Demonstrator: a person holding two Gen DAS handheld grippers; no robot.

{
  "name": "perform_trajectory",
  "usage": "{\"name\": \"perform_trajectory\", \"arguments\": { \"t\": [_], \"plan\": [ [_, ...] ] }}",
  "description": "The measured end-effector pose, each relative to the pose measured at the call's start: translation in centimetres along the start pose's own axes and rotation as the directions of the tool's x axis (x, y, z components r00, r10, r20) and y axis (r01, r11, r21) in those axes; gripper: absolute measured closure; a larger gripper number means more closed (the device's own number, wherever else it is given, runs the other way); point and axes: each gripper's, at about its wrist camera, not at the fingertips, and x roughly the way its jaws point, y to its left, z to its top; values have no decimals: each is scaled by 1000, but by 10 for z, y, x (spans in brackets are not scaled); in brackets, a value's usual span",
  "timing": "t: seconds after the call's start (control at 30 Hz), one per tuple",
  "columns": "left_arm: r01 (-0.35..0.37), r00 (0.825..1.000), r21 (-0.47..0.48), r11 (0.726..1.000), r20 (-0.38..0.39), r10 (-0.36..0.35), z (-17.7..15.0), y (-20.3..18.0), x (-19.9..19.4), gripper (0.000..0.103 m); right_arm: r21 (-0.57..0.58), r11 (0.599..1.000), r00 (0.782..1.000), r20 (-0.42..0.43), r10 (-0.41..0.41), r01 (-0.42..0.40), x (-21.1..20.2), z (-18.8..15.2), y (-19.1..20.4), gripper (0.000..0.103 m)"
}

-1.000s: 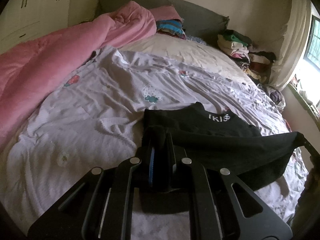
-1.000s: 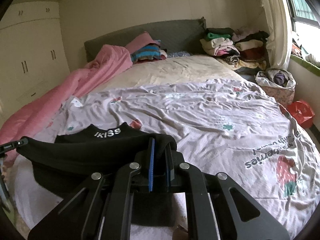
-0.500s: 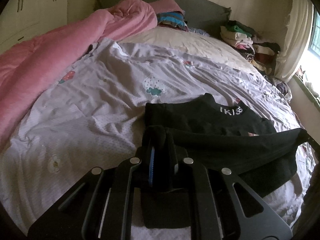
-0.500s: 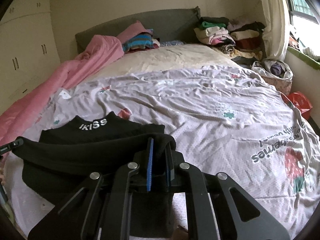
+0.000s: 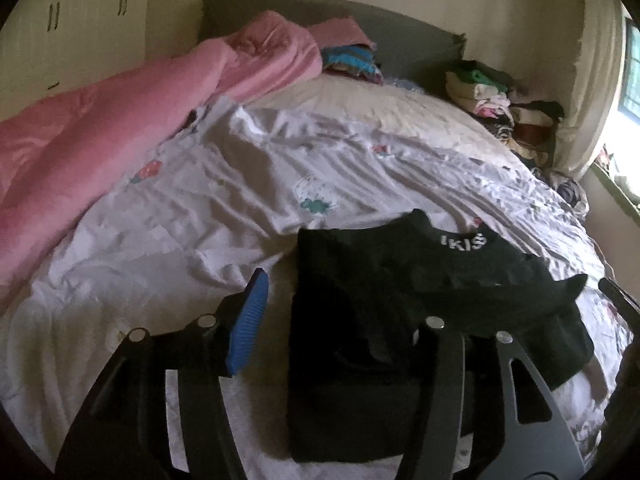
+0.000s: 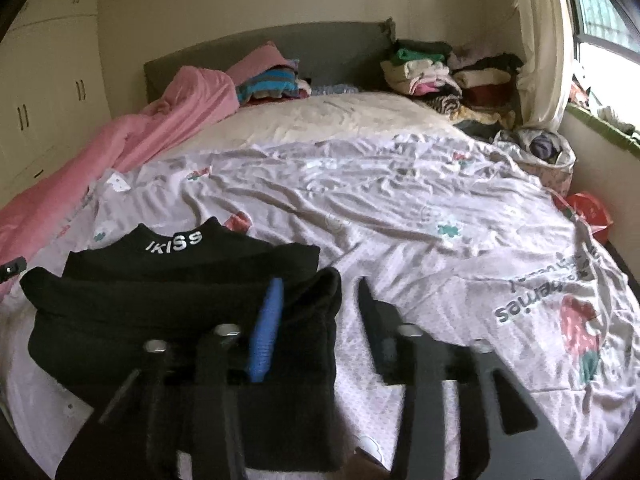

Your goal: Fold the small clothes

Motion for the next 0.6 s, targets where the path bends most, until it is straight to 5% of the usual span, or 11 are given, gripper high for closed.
{"name": "perform_trajectory", "arguments": {
  "t": [0.27, 0.3, 0.43, 0.6],
  "plan": [
    [63, 998, 79, 995, -18, -61, -19, -29, -14, 52, -91, 993, 997, 28, 73, -70, -28, -6, 24, 56],
    [77, 997, 91, 993, -34, -74, -25, -34, -14, 54, -98, 992, 996, 23, 81, -78, -29, -7, 26, 63],
    [100, 991, 145, 984, -104, -85, -44, -47, -3, 89, -135, 983, 992, -34, 120, -124, -27, -18, 41, 84],
    [59, 988, 174, 983, -150, -33, -65, -49, 11, 91, -158, 974, 983, -106, 147, -163, -18, -35, 55, 87]
  ]
}}
